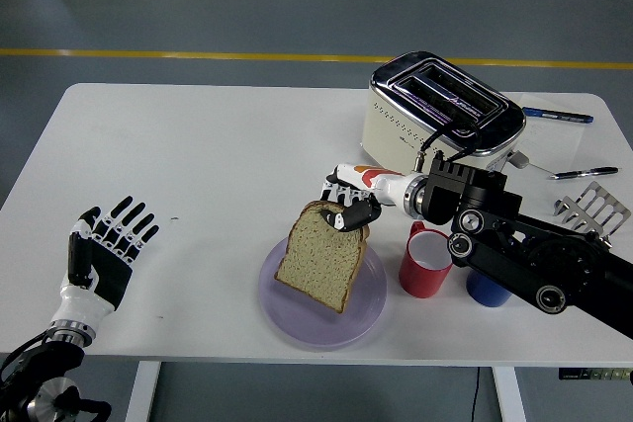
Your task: Push plate across desktop,pick up the break from the machine,place the break in the plate
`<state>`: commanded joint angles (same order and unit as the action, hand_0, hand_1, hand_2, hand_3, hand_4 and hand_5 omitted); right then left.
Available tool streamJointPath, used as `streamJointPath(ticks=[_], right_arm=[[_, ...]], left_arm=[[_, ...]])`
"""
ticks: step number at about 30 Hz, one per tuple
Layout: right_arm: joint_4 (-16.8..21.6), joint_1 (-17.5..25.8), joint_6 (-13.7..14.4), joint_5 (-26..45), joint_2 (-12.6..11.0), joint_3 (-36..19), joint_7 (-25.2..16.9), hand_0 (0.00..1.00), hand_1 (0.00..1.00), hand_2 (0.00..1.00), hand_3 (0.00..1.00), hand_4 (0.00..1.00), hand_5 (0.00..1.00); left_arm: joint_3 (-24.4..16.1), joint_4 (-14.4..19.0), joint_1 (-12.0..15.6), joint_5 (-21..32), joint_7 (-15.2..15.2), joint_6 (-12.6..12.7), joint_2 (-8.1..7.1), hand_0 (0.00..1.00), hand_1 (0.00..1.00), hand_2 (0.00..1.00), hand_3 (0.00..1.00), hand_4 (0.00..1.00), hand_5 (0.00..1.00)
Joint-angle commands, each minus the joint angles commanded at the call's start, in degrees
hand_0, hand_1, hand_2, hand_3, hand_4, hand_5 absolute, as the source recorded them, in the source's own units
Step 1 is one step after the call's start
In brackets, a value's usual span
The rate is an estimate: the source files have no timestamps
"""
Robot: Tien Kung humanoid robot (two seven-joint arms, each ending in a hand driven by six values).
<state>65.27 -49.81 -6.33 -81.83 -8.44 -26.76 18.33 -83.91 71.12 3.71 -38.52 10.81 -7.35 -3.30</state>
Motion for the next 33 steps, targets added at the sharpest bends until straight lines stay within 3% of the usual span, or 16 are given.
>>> streamJointPath(ticks=[9,10,15,16,21,22,27,28,29,33], right_arm=[[-7.70,0.98,3.69,1.18,2.61,2.54,-4.49,0.270,0.265,0.344,0.385,0.299,0.002],[-8.44,1.03,4.78,1.28,2.82,2.83,-5.32,0.348,0.359,0.437,0.489,0.300,0.008],[-11.38,1.55,8.05,0.43,3.63,4.60,-9.21,0.348,0.359,0.437,0.489,0.300,0.008],[-11.98,1.69,8.42,0.06,3.74,4.96,-9.81,0.417,0.500,0.528,0.683,0.521,0.243],[-14.86,2.44,10.96,-1.77,4.39,6.56,-12.87,0.417,0.500,0.528,0.683,0.521,0.243],[-15.27,2.55,11.44,-1.87,4.48,6.79,-13.43,0.581,0.625,0.614,0.748,0.609,0.314],[-17.20,2.81,15.69,-3.52,4.97,7.30,-16.56,0.581,0.625,0.614,0.748,0.609,0.314],[-17.35,2.79,16.22,-3.71,5.02,7.27,-16.85,0.681,0.693,0.683,0.808,0.672,0.363],[-17.55,2.74,17.13,-4.09,5.08,7.10,-17.49,0.681,0.693,0.683,0.808,0.672,0.363],[-17.86,2.65,17.83,-5.96,4.99,6.98,-18.47,0.681,0.693,0.683,0.808,0.672,0.363]], left_arm=[[-0.67,0.18,-0.13,-0.12,0.02,0.06,0.01,0.791,0.781,0.785,0.750,0.516,0.998],[-0.63,0.18,-0.18,-0.12,0.01,0.09,0.02,0.790,0.781,0.785,0.750,0.516,0.998],[-0.45,0.11,-0.46,-0.05,0.02,0.34,0.23,0.790,0.781,0.785,0.750,0.516,0.998],[-0.40,0.11,-0.50,-0.05,0.02,0.34,0.25,0.789,0.781,0.785,0.749,0.516,0.998],[-0.21,0.07,-0.59,0.04,0.04,1.11,0.15,0.789,0.781,0.785,0.749,0.516,0.998],[-0.20,0.03,-0.59,0.07,0.05,1.28,0.15,0.787,0.777,0.780,0.746,0.514,0.998],[0.07,0.01,-0.57,0.08,0.09,1.70,0.18,0.787,0.777,0.780,0.746,0.514,0.998],[0.09,0.01,-0.57,0.08,0.09,1.72,0.18,0.786,0.776,0.778,0.742,0.512,0.998],[0.09,-0.02,-0.60,0.08,0.08,1.79,0.21,0.786,0.776,0.778,0.742,0.512,0.998],[0.08,-0.03,-0.63,0.05,0.10,1.88,0.27,0.786,0.776,0.778,0.742,0.512,0.998]])
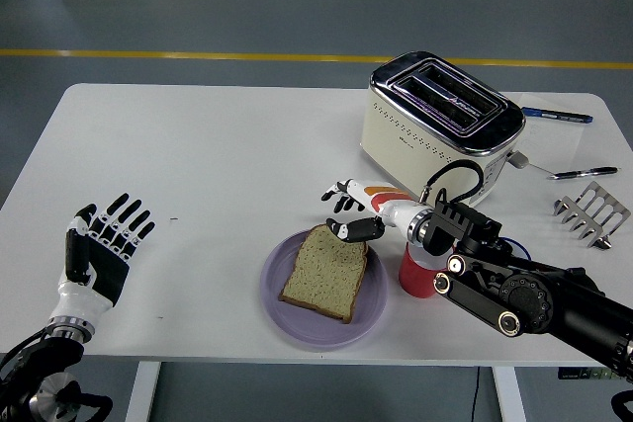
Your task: Push plate across desktop,pick up the break from the machine,place the break in the plate
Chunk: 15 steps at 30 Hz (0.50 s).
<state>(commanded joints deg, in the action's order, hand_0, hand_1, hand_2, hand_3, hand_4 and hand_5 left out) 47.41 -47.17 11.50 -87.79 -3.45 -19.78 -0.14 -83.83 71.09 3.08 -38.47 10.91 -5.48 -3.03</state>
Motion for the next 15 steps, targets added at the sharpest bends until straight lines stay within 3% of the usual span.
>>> streamJointPath(ticks=[4,9,12,15], right_arm=[[1.31,0.40,1.54,-0.66,-0.56,-1.09,-1.30,0.717,0.725,0.732,0.839,0.687,0.376],[9.15,1.30,4.26,0.02,-3.24,-7.51,-4.42,0.712,0.719,0.720,0.829,0.690,0.395],[15.93,1.90,3.01,2.12,-4.64,-13.46,-6.64,0.712,0.719,0.720,0.829,0.690,0.395],[22.78,3.82,0.42,7.04,-4.42,-20.32,-8.31,0.723,0.717,0.713,0.787,0.672,0.383]], left_arm=[[-0.16,0.07,-0.02,0.00,0.02,0.01,0.00,0.786,0.776,0.777,0.741,0.512,0.998],[-0.46,0.32,-0.05,-0.10,0.06,-0.03,-0.02,0.785,0.775,0.777,0.740,0.510,0.998],[-0.62,0.45,-0.09,-0.14,0.07,-0.03,-0.04,0.785,0.775,0.777,0.740,0.510,0.998],[-0.63,0.54,-0.24,-0.13,0.08,-0.02,0.02,0.783,0.775,0.775,0.739,0.506,0.998]])
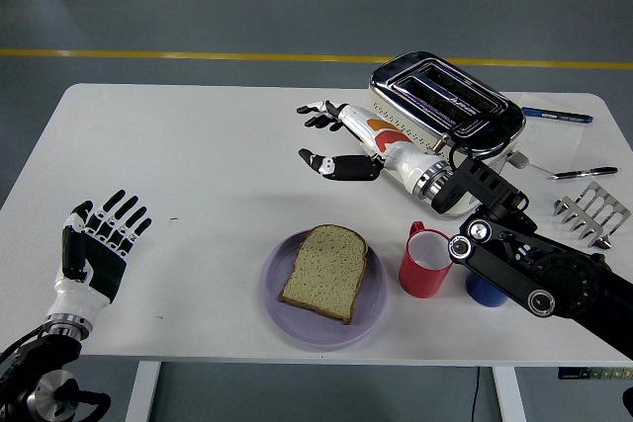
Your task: Push plate across desktop,pick up the break from the machine,place the break in the plate
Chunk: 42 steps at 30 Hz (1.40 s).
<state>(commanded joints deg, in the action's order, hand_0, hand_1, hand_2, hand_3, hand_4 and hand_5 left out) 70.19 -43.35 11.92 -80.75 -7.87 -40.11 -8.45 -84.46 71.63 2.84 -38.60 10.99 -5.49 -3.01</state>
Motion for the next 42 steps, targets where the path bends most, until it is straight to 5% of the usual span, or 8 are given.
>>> streamJointPath(ticks=[4,8,21,29,42], right_arm=[[8.07,3.20,-3.63,9.07,0.21,-9.29,-1.39,0.723,0.717,0.713,0.787,0.672,0.383],[12.22,6.77,-4.68,18.75,-0.80,-18.98,-2.61,0.746,0.724,0.735,0.770,0.659,0.380],[8.23,22.28,-6.87,44.59,-5.19,-47.11,-1.28,0.797,0.748,0.762,0.794,0.539,0.518],[6.86,30.10,-8.68,50.12,-5.97,-48.56,-1.06,0.792,0.738,0.756,0.770,0.539,0.466],[6.65,34.88,-8.37,53.45,-4.30,-50.56,-0.90,0.777,0.720,0.741,0.754,0.537,0.514]], left_arm=[[-0.01,0.09,-0.11,-0.05,-0.01,-0.01,0.12,0.783,0.775,0.775,0.739,0.506,0.998],[-0.26,0.16,0.18,-0.14,-0.02,0.00,0.16,0.782,0.772,0.772,0.736,0.498,0.998],[-0.96,0.35,0.90,-0.58,-0.01,0.02,-0.09,0.781,0.771,0.771,0.735,0.495,0.998],[0.19,0.19,1.26,-0.17,0.10,0.05,-0.08,0.782,0.771,0.770,0.734,0.496,0.998],[2.59,0.19,0.05,0.47,0.10,0.00,1.25,0.780,0.771,0.770,0.734,0.495,0.998]])
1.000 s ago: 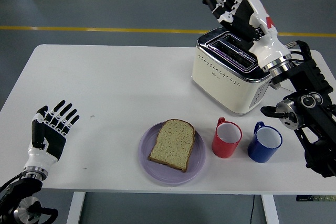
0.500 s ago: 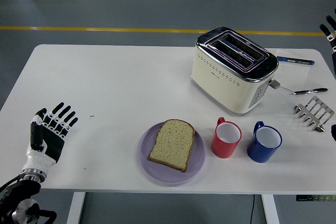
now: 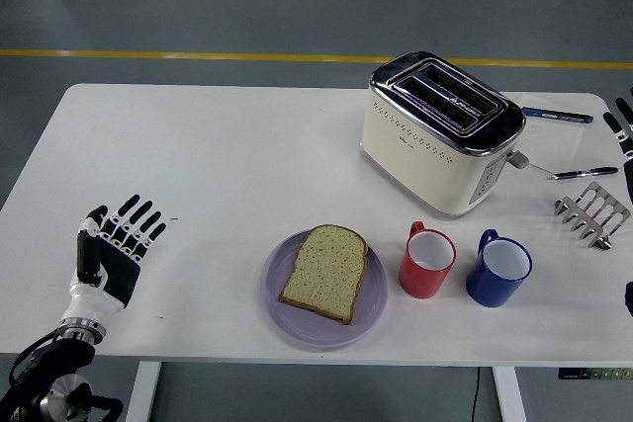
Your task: Push plate across desktop,pick up the break from the machine,place the break in the plate
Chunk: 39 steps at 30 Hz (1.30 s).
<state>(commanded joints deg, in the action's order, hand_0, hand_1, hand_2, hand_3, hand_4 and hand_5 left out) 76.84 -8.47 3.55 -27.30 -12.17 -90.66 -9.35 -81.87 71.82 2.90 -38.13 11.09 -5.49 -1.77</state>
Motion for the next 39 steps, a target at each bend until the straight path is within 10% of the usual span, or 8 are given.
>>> streamJointPath(ticks=[39], right_arm=[[-1.54,7.99,-0.53,-2.81,1.06,-8.11,4.23,0.753,0.711,0.727,0.732,0.490,0.491]], left_arm=[[-6.80,7.29,0.05,-2.04,0.65,1.85,0.12,0.825,0.815,0.801,0.737,0.497,0.998]])
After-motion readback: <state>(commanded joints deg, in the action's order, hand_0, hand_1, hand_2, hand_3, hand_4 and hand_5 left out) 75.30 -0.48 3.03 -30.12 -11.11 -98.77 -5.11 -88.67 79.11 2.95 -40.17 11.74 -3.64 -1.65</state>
